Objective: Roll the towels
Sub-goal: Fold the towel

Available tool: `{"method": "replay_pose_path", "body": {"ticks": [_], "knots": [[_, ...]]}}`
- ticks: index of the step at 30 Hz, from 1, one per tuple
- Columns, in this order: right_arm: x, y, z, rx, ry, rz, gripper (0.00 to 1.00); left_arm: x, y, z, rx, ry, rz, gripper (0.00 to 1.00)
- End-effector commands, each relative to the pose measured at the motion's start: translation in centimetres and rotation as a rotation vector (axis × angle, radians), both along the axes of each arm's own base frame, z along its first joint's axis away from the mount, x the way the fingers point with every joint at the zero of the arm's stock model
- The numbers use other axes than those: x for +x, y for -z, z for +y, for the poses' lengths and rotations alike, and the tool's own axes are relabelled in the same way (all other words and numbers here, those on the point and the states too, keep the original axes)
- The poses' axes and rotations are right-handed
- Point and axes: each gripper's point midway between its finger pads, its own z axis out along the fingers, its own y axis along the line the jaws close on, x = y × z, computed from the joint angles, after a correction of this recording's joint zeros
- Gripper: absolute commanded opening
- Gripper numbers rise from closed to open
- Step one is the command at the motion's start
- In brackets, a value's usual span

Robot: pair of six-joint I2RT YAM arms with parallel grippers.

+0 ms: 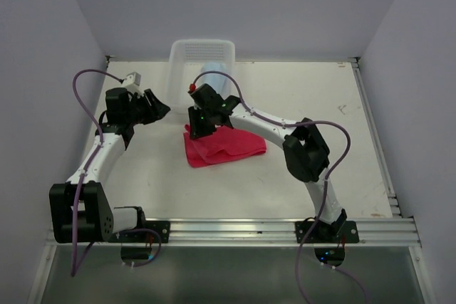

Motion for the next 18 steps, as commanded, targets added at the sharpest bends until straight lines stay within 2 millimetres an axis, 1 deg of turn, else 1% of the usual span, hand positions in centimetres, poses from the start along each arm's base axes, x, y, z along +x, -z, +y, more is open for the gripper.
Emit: {"method": "replay_pose_path", "body": {"ticks": [1, 4, 5, 8, 9, 11, 12, 14, 15, 17, 18], "knots": [[-0.1, -1.4, 3.0, 0.114, -0.04, 0.02, 0.29, 0.1, -1.5, -0.3, 0.011, 0.024, -0.063, 0.51], [0.1, -2.7, 3.5, 0.148, -0.054, 0.002, 0.34, 0.1, -1.6, -0.2, 0.017, 0.02, -0.066, 0.52], [-0.2, -3.5, 3.5, 0.159, -0.064, 0.0, 0.34, 0.1, -1.6, -0.2, 0.019, 0.019, -0.065, 0.52], [0.2, -5.2, 2.9, 0.168, -0.062, -0.033, 0.35, 0.1, -1.7, 0.0, 0.026, 0.014, -0.068, 0.52], [0.2, -6.2, 2.1, 0.168, -0.051, -0.048, 0.35, 0.1, -1.8, 0.0, 0.026, 0.013, -0.069, 0.52], [1.0, -6.9, 0.4, 0.162, -0.017, -0.075, 0.33, 0.1, -1.8, -0.1, 0.028, 0.017, -0.072, 0.52], [1.2, -7.5, -1.3, 0.161, 0.008, -0.083, 0.3, 0.1, -1.9, -0.1, 0.026, 0.021, -0.076, 0.52], [1.9, -7.9, -3.3, 0.164, 0.045, -0.095, 0.27, 0.0, -2.1, -0.4, 0.026, 0.037, -0.085, 0.52], [2.2, -7.7, -5.6, 0.155, 0.08, -0.092, 0.26, 0.0, -2.1, -0.7, 0.026, 0.047, -0.088, 0.52], [2.7, -7.6, -8.1, 0.151, 0.124, -0.095, 0.24, -0.1, -2.3, -1.4, 0.04, 0.073, -0.097, 0.52], [2.5, -5.7, -9.8, 0.123, 0.149, -0.069, 0.25, -0.5, -2.2, -2.2, 0.05, 0.096, -0.092, 0.52]]}}
